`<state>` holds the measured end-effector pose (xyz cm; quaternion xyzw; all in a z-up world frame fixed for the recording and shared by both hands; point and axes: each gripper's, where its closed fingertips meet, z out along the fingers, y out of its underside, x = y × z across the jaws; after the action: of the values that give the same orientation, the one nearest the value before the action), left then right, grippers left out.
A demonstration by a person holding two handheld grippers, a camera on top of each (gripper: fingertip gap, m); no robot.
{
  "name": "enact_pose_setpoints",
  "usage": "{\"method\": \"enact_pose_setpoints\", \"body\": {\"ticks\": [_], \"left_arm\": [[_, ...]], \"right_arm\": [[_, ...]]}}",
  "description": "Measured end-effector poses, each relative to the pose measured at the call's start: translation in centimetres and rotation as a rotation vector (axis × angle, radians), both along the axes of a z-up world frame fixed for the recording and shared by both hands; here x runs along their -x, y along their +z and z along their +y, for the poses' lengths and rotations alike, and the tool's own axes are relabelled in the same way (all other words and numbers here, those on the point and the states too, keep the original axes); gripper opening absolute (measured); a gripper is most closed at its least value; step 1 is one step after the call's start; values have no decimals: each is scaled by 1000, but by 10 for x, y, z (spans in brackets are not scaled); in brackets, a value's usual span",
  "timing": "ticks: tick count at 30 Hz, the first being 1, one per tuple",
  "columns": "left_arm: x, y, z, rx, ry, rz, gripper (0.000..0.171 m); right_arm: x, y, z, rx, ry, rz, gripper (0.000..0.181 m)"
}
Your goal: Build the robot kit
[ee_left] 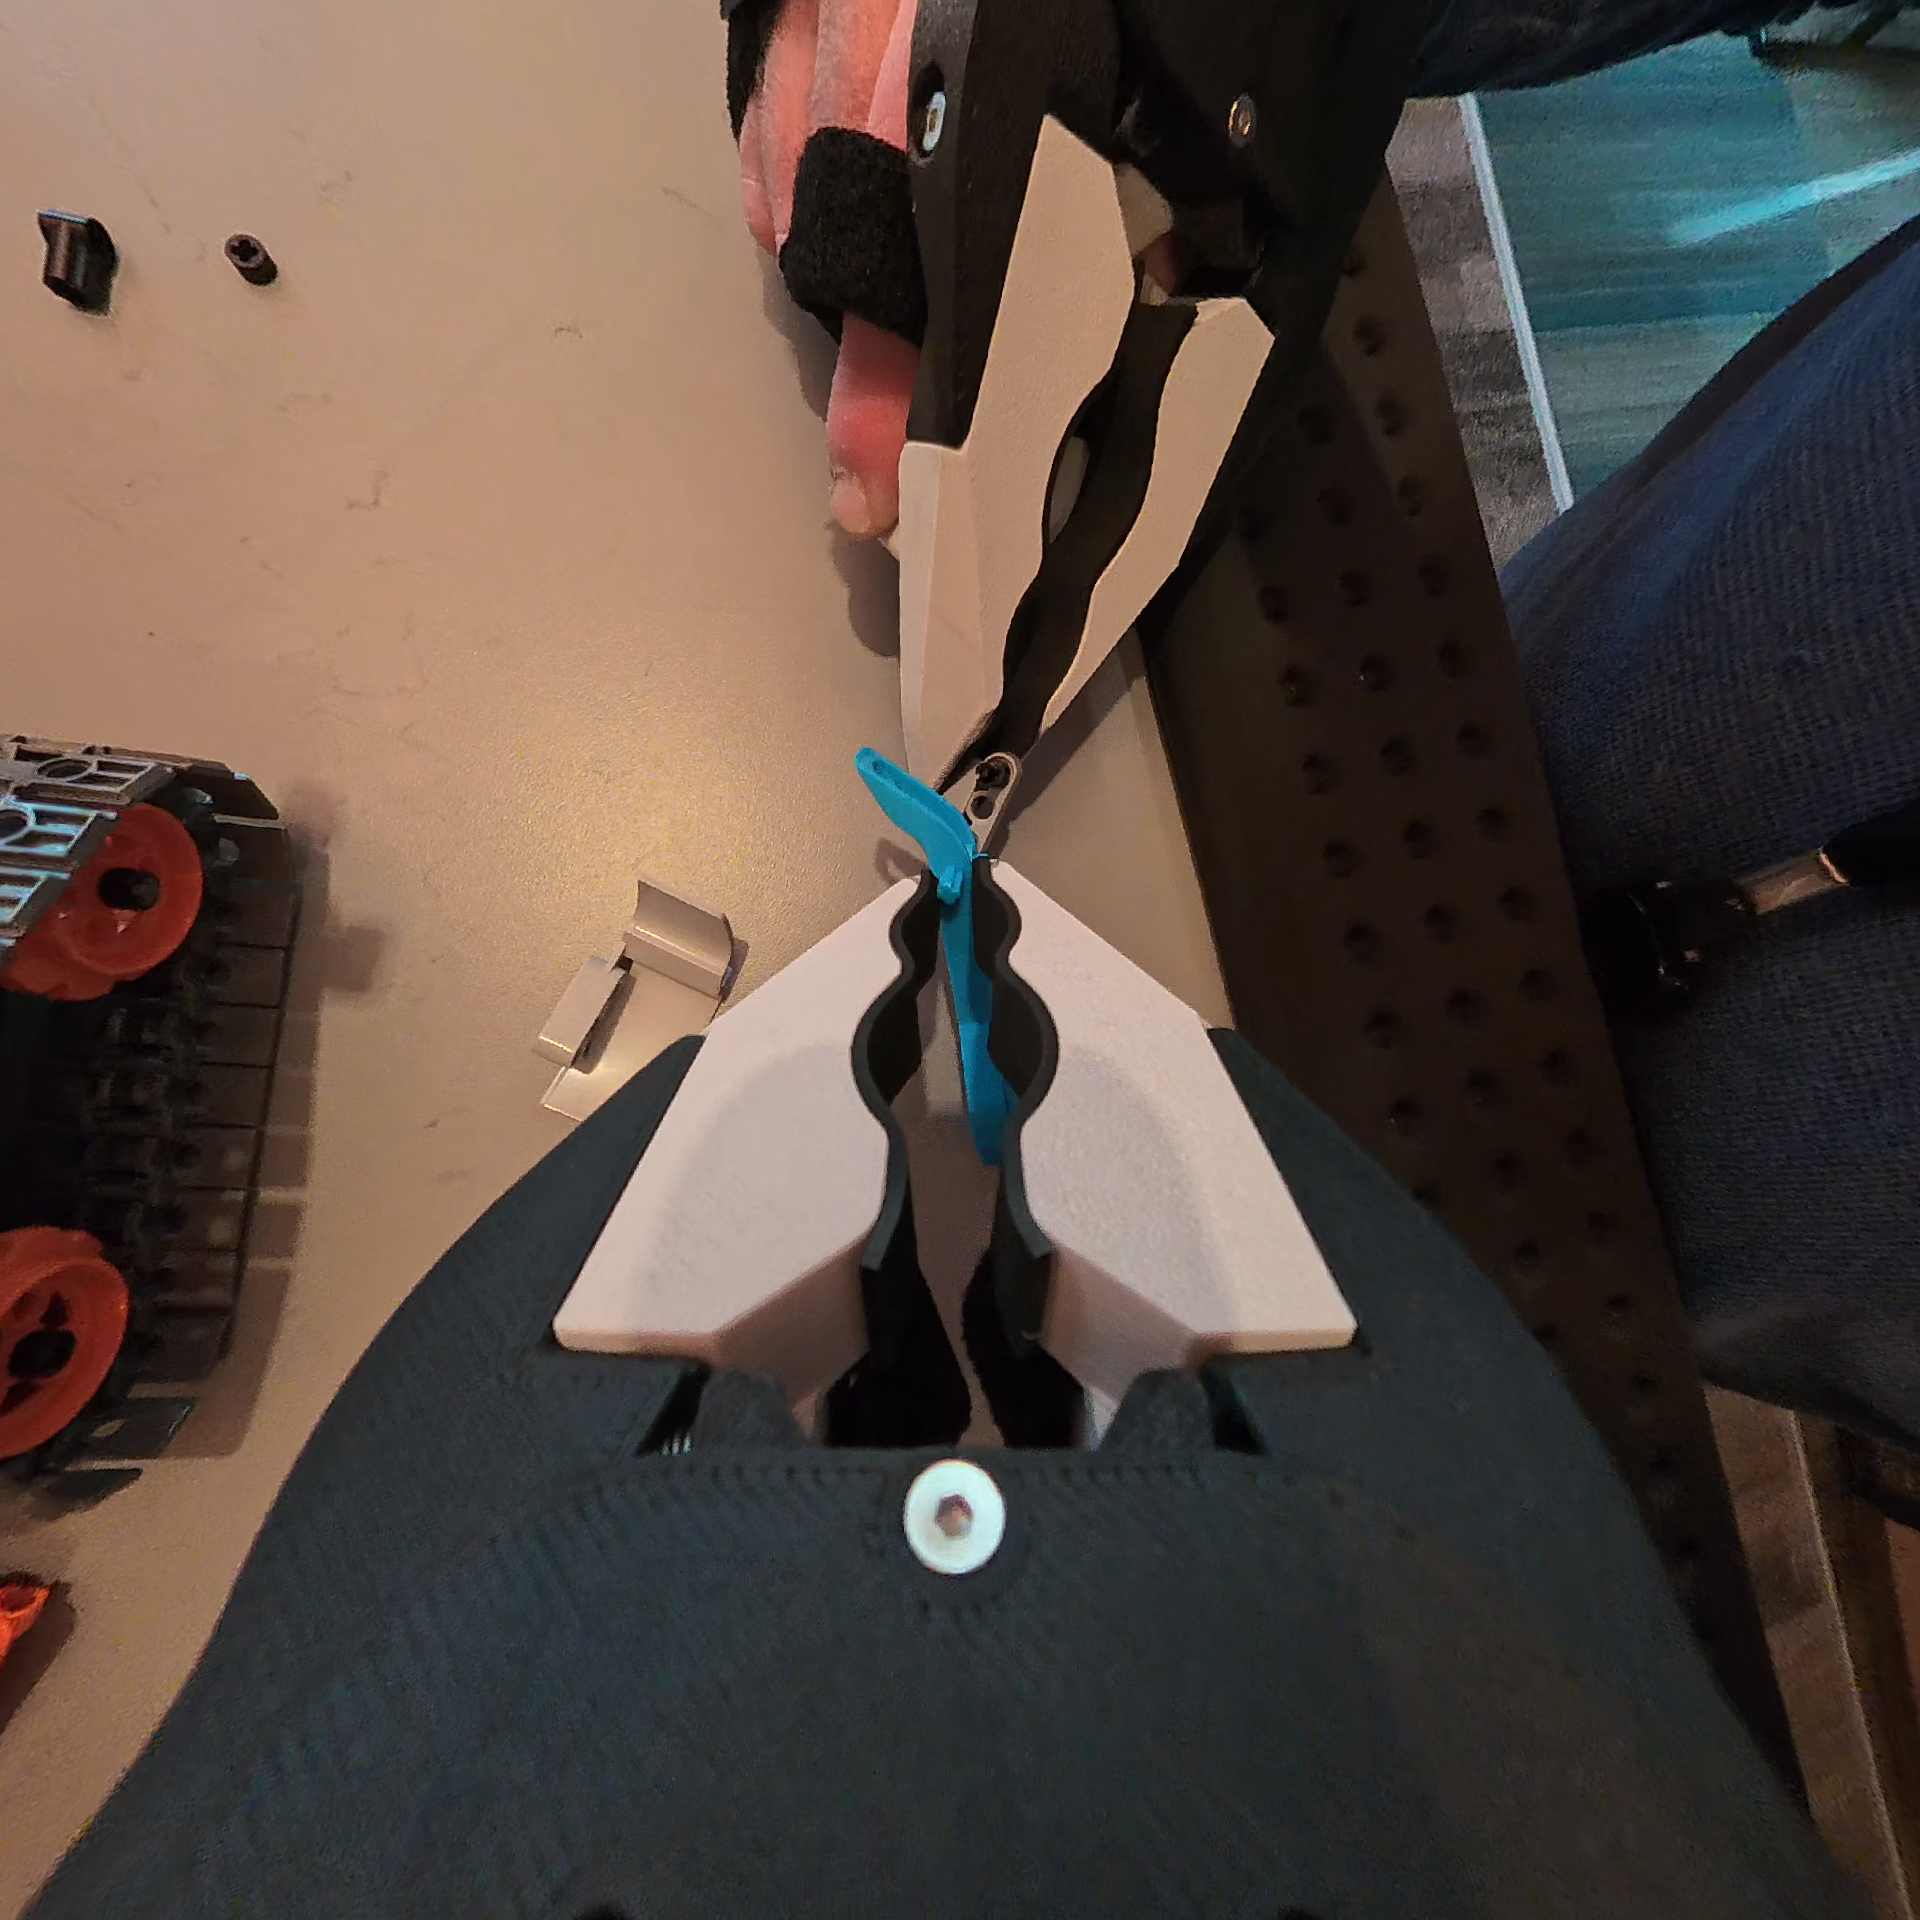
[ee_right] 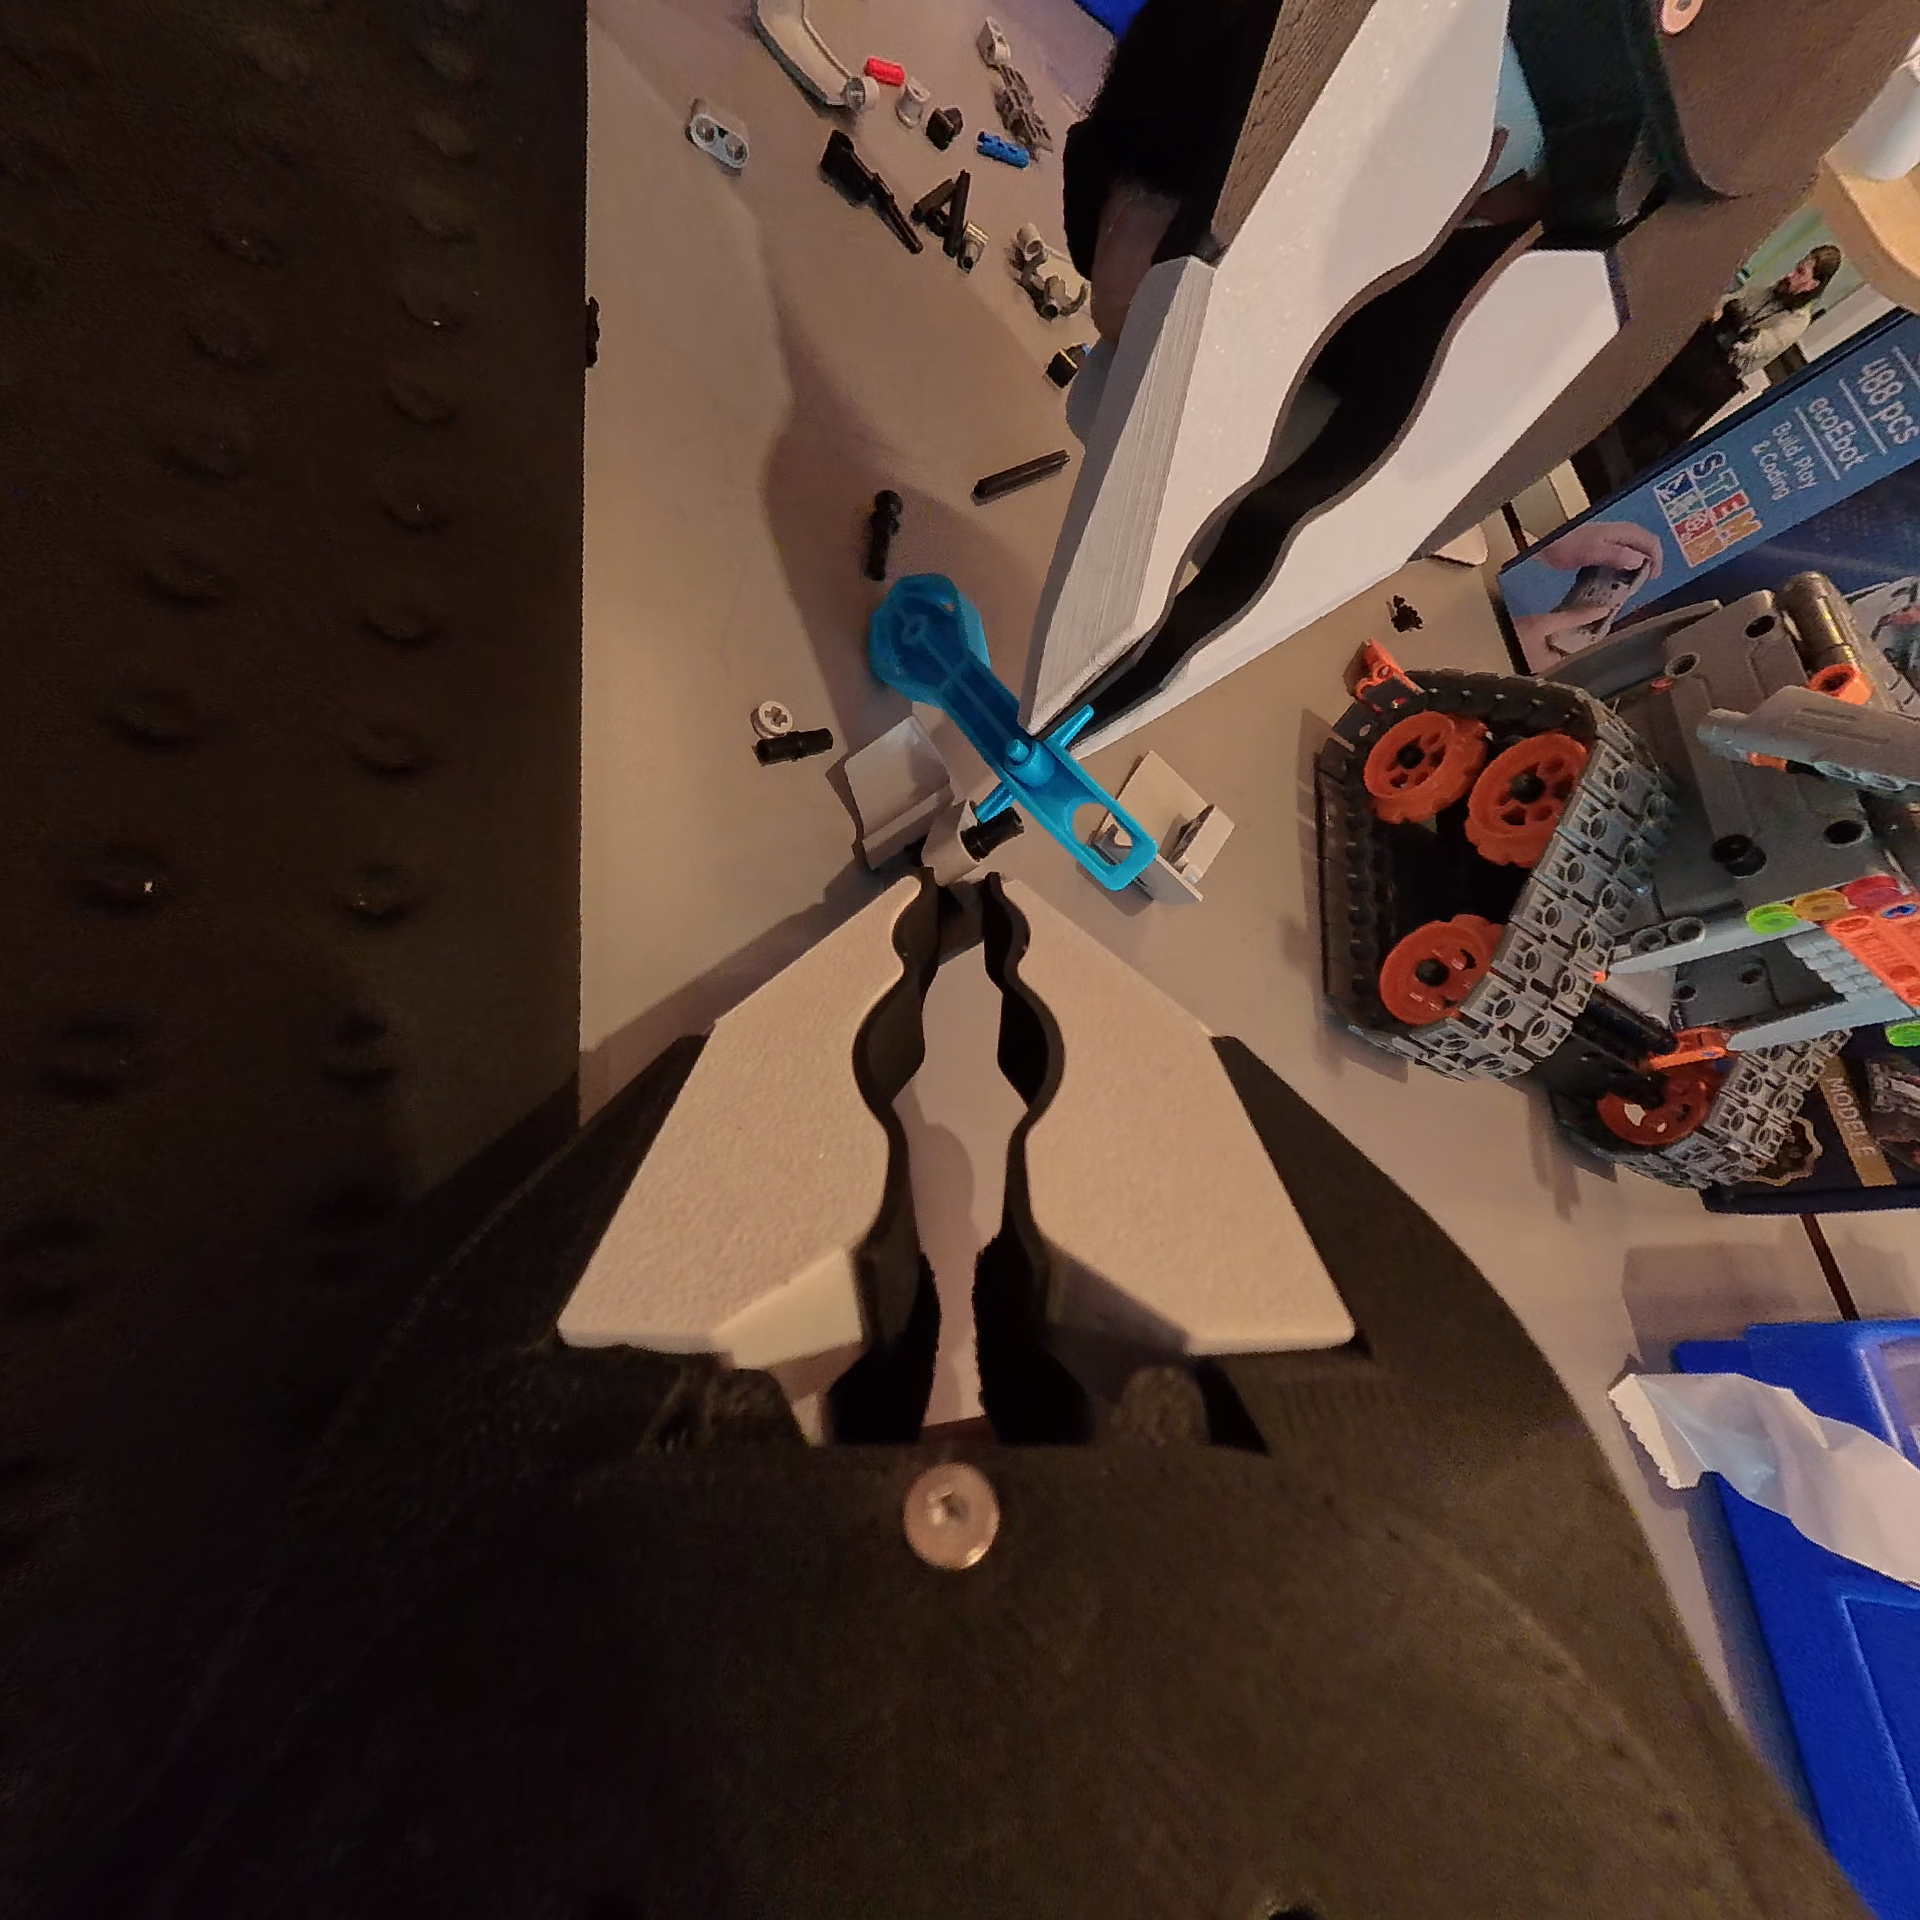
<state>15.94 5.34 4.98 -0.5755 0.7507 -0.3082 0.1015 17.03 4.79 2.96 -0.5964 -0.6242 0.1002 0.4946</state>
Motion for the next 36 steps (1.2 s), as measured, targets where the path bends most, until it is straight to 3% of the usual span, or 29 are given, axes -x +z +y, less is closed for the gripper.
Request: {"method": "enact_pose_setpoints", "body": {"ticks": [19,29,36], "left_arm": [[-2,-2,-6,-50,-88,85,3],[-7,-6,-5,-15,-62,71,4],[-6,-6,2,27,35,12,5]], "right_arm": [[-1,-1,-1,-12,-6,-14,5],[-1,-1,-1,5,-12,2,5],[-1,0,4,32,-36,14,6]]}}
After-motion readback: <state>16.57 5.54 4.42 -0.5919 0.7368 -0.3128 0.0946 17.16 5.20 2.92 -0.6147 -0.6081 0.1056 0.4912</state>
